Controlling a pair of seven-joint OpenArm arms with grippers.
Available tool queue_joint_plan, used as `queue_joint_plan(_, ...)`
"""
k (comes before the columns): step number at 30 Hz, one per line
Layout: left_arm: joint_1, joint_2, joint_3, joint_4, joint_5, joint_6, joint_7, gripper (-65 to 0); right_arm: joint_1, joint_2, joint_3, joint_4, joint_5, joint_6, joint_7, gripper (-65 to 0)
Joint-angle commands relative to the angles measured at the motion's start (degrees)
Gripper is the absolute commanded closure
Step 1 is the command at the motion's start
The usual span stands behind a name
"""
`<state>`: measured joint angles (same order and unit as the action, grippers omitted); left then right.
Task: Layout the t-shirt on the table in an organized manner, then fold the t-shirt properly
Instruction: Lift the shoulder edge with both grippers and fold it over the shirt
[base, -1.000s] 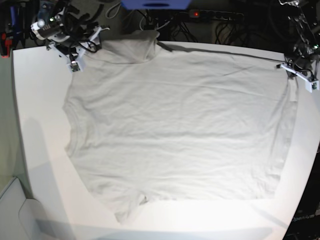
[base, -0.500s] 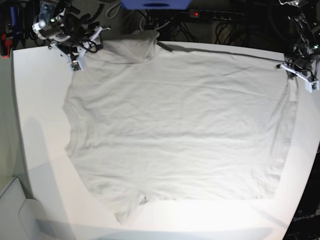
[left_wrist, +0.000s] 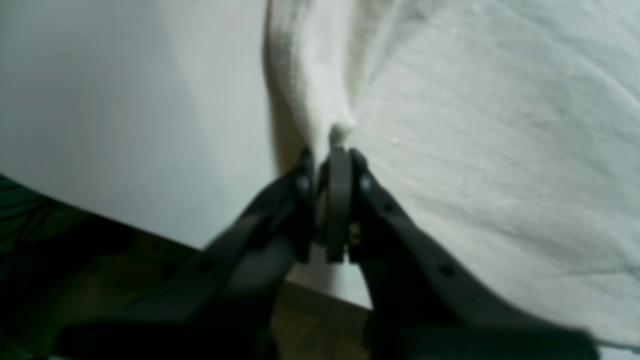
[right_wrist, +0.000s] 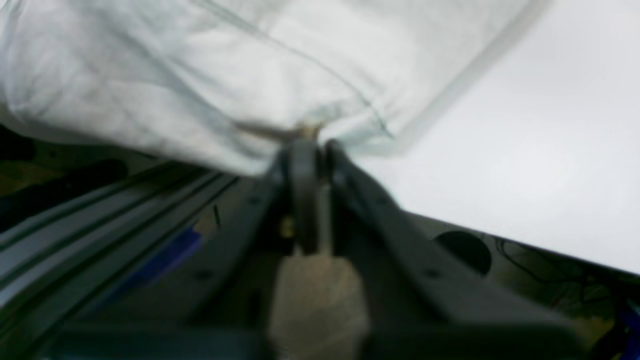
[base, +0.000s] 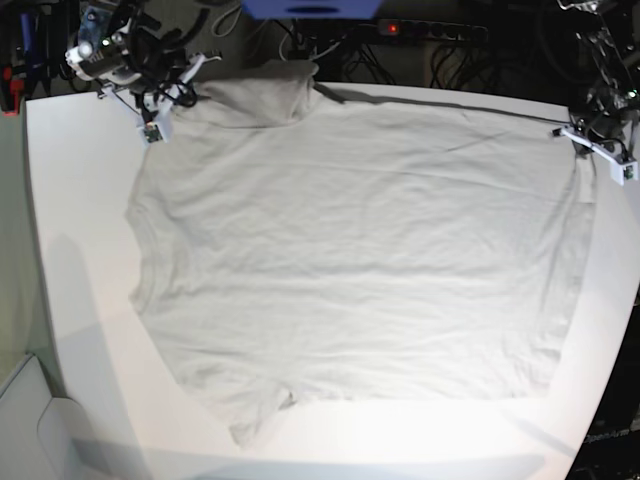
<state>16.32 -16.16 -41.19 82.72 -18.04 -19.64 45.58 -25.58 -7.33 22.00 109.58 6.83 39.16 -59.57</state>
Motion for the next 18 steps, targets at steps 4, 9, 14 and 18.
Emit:
queue_joint_plan(4,0.0,-0.8,-0.3,1.0,0.2,0.3,0.0,-1.2,0.0,0.0,0.0,1.1,0.4,0.8,-0.3,-0.4)
queue_joint_plan(9,0.2,-0.6,-0.3,3.0,0.1,0.3,0.1,-1.2,1.2,0.2,0.0,1.7,0.4,0.8,-0.3,0.0)
queue_joint_plan(14,0.3,0.3,-0.6,6.2,0.2,0.4,0.1,-1.2,2.7,0.2,0.0,5.1,0.4,0.8,-0.3,0.0)
queue_joint_plan(18,0.3,0.3,-0.7,6.6,0.2,0.4,3.3,-1.2,5.6,0.6,0.0,5.1,0.4,0.8,-2.9,0.0)
